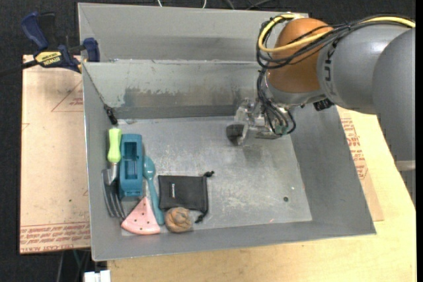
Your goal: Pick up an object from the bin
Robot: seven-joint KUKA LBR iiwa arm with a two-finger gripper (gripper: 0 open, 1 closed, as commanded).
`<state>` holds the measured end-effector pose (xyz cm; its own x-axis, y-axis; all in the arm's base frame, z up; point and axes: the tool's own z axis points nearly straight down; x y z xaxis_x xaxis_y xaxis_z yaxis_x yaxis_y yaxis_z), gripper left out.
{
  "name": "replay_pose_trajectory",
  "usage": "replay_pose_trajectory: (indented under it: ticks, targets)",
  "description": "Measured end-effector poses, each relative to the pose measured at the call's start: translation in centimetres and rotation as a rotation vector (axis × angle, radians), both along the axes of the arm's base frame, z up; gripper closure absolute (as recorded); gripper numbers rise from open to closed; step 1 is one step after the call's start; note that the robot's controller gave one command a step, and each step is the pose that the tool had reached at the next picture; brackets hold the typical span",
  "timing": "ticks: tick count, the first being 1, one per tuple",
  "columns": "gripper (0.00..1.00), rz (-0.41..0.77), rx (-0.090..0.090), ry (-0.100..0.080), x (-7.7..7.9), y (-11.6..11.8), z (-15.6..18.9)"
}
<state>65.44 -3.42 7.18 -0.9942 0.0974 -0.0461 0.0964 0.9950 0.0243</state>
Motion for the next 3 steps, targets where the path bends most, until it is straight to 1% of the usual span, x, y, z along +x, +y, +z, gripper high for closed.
replay_pose_trajectory:
  ticks: [1, 2, 3]
  targets:
    - [1.00, 0.000, 0.000, 0.000, 0.0, 0.0, 0.0]
    - [1.00, 0.004, 0.000, 0.002, -1.0, 0.3, 7.1]
    - [1.00, 0.035, -0.001, 0.006, -1.3, 0.2, 14.7]
